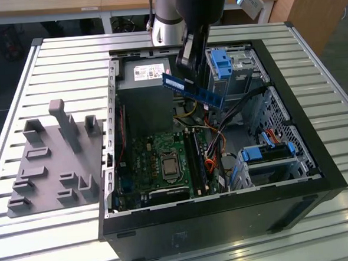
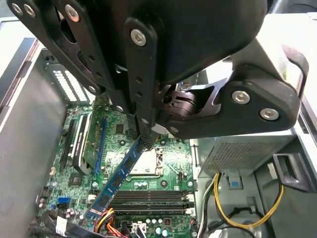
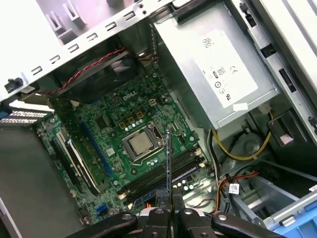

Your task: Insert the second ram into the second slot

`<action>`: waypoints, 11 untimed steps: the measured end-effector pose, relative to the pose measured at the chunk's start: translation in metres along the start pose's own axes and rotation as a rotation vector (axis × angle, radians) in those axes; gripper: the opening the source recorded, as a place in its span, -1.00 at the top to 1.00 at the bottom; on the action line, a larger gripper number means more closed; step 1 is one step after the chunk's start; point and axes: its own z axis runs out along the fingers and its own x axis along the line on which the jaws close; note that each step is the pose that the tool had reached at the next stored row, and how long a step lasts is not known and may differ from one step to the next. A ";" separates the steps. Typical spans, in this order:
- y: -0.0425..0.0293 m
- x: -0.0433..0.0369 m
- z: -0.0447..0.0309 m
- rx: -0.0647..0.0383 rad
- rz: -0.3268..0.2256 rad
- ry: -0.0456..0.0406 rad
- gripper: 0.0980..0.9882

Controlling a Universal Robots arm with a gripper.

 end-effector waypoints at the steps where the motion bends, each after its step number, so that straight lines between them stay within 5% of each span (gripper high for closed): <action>1: 0.0000 0.0000 0.0000 0.000 0.012 0.0001 0.91; 11: 0.0000 0.0000 0.0005 0.000 0.123 0.0012 0.91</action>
